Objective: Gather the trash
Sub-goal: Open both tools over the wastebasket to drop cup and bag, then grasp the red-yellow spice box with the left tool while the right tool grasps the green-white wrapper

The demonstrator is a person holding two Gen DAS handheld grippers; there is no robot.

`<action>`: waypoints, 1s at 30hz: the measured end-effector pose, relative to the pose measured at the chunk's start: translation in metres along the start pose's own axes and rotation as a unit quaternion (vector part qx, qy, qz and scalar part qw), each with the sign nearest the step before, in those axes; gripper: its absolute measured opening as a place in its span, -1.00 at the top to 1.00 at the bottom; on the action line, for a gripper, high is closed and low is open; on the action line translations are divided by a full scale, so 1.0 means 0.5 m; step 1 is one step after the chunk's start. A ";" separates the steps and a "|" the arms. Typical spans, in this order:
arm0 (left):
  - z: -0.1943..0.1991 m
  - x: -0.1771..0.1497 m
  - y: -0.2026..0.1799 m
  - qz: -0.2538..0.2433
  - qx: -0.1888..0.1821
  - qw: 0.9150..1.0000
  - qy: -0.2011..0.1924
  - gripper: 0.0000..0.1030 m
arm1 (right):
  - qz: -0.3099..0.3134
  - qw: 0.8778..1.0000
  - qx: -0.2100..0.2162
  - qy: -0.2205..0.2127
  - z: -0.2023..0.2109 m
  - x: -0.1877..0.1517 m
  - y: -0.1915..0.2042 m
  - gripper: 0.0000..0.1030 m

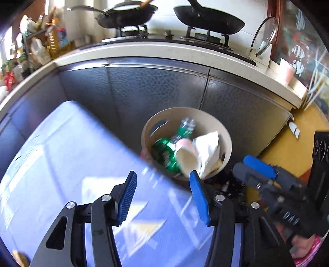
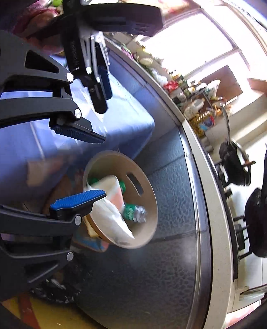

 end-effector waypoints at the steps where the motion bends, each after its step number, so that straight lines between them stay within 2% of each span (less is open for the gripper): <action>1: 0.013 -0.021 0.017 0.001 0.009 1.000 -0.003 -0.04 | 0.000 1.000 0.006 0.002 0.003 -0.014 0.019 0.08; 6: 0.067 -0.115 0.106 0.018 0.032 0.999 0.003 -0.04 | -0.008 0.999 0.037 0.032 -0.022 -0.078 0.108 0.08; 12: 0.131 -0.243 0.255 0.074 0.056 0.996 0.012 -0.04 | -0.007 0.992 0.076 0.103 -0.094 -0.181 0.238 0.08; 14: 0.157 -0.292 0.324 0.103 0.078 0.992 0.011 -0.21 | 0.007 0.988 0.083 0.130 -0.119 -0.216 0.281 0.08; 16: 0.184 -0.332 0.395 0.138 0.105 0.985 0.005 -0.30 | 0.024 0.983 0.089 0.157 -0.145 -0.247 0.322 0.08; 19: 0.209 -0.393 0.521 0.196 0.174 0.965 0.005 -0.57 | 0.031 0.979 0.093 0.181 -0.182 -0.277 0.363 0.07; 20: 0.206 -0.416 0.562 0.212 0.202 0.956 0.014 -0.58 | 0.030 0.978 0.094 0.185 -0.192 -0.280 0.373 0.07; 22: 0.187 -0.451 0.614 0.236 0.216 0.946 0.041 -0.58 | 0.035 0.978 0.090 0.187 -0.215 -0.285 0.389 0.00; 24: 0.168 -0.469 0.628 0.253 0.200 0.945 0.056 -0.59 | 0.052 0.979 0.079 0.182 -0.231 -0.283 0.402 -0.08; 26: 0.150 -0.471 0.620 0.250 0.194 0.947 0.056 -0.75 | 0.062 0.979 0.077 0.178 -0.252 -0.274 0.412 -0.07; 28: 0.131 -0.471 0.609 0.233 0.205 0.949 0.058 -0.77 | 0.059 0.978 0.067 0.188 -0.275 -0.273 0.411 -0.02; 30: 0.110 -0.473 0.600 0.225 0.205 0.950 0.066 -0.69 | 0.054 0.975 0.071 0.201 -0.291 -0.279 0.413 0.14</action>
Point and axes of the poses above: each gripper's, at about its wrist camera, not at the fingertips, and z roughly against the way its jaws point, y to its left, x to its top, the point moved 7 cm from there along -z, roughly the way its jaws point, and after that the axes turned 15 degrees about x, right-handed, at the moved point
